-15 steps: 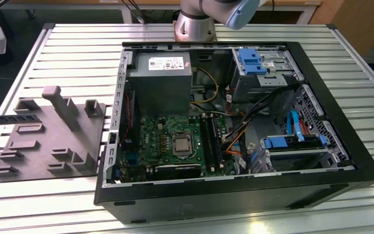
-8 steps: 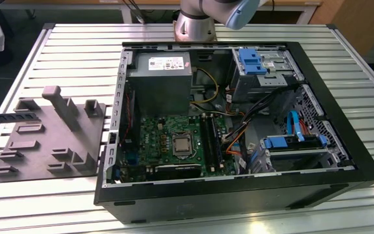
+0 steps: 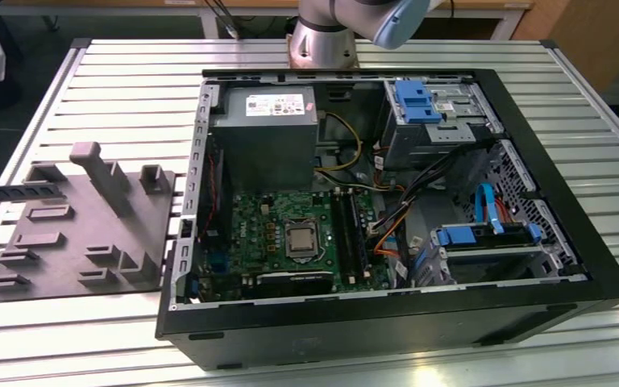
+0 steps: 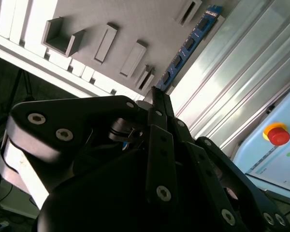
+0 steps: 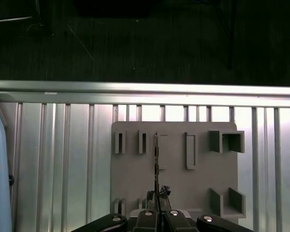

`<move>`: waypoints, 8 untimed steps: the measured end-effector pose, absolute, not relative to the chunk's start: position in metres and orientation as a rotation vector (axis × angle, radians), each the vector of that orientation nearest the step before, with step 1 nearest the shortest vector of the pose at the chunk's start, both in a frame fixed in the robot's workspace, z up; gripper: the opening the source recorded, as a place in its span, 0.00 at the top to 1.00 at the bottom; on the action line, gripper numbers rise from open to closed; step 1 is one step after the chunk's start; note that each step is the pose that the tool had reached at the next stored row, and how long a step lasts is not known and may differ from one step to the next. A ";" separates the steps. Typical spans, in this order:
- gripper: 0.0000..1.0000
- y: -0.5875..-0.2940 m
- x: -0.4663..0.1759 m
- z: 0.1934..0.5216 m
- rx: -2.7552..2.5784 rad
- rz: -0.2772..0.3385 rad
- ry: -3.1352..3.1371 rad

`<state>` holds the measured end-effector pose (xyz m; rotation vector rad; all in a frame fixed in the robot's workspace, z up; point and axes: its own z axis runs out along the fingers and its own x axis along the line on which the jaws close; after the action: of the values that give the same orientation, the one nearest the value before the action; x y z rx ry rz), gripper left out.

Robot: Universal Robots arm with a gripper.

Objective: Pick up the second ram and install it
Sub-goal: 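Pick up the second ram and move it above second insertion slot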

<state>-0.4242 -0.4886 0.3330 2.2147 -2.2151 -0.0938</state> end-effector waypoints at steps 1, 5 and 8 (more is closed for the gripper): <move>0.88 -0.488 -0.424 0.333 2.215 -0.094 -2.215; 0.88 -0.488 -0.424 0.335 2.215 -0.094 -2.215; 0.88 -0.487 -0.424 0.336 2.215 -0.094 -2.215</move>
<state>-0.4243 -0.4874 0.3361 2.2147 -2.2151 -0.0937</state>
